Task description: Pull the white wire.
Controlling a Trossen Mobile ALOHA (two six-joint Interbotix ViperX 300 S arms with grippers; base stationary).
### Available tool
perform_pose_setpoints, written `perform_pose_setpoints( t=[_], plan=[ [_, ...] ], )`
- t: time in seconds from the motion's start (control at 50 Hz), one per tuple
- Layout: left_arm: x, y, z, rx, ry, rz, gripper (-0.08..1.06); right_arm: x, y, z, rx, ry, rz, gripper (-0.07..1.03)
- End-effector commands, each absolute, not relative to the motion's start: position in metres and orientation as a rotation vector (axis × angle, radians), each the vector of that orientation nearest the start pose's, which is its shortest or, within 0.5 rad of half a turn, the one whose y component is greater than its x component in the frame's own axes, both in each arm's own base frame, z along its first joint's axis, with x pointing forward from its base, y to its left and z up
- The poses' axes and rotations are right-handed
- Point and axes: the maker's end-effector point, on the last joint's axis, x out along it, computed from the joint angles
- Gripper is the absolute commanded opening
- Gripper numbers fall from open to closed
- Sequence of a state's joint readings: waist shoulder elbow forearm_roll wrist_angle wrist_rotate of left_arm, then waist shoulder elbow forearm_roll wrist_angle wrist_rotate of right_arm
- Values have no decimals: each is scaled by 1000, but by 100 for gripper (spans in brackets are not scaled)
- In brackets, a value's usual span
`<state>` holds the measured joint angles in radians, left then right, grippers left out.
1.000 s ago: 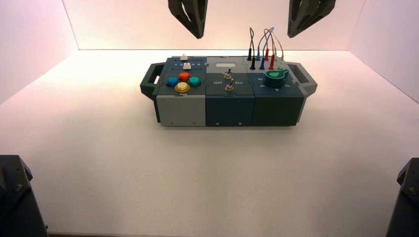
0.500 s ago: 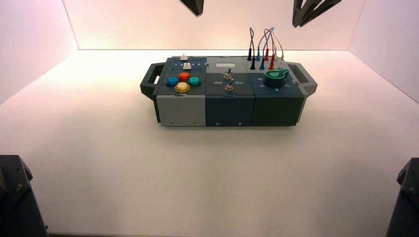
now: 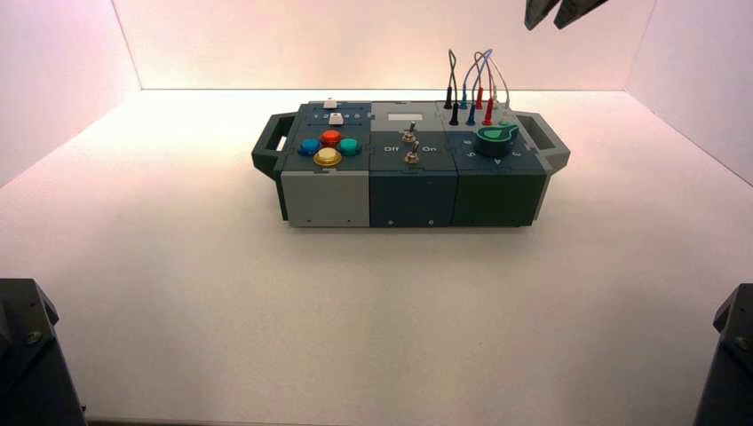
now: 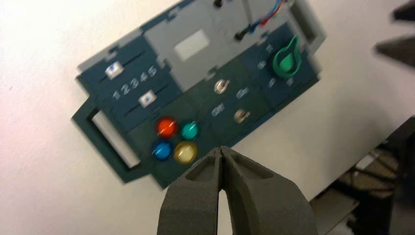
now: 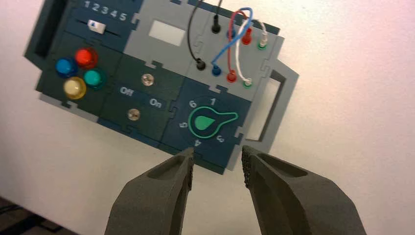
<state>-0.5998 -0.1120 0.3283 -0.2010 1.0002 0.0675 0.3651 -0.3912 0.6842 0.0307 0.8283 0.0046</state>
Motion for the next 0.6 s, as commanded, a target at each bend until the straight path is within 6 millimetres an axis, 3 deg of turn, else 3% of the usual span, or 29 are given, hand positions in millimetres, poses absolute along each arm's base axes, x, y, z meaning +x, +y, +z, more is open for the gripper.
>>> perform_pose_setpoints(
  t=[0.02, 0.16, 0.32, 0.6],
  plan=[
    [298, -222, 218, 251, 1209, -646, -3, 289, 109, 184, -192, 1093, 311, 53],
    [299, -210, 215, 271, 1202, -652, -3, 296, 105, 183, -217, 1073, 292, 53],
    [301, -208, 217, 273, 1072, -667, -3, 307, 108, 184, -191, 1012, 284, 53],
    [294, -204, 209, 269, 1035, -670, -3, 325, 94, 149, -228, 1086, 236, 49]
  ],
)
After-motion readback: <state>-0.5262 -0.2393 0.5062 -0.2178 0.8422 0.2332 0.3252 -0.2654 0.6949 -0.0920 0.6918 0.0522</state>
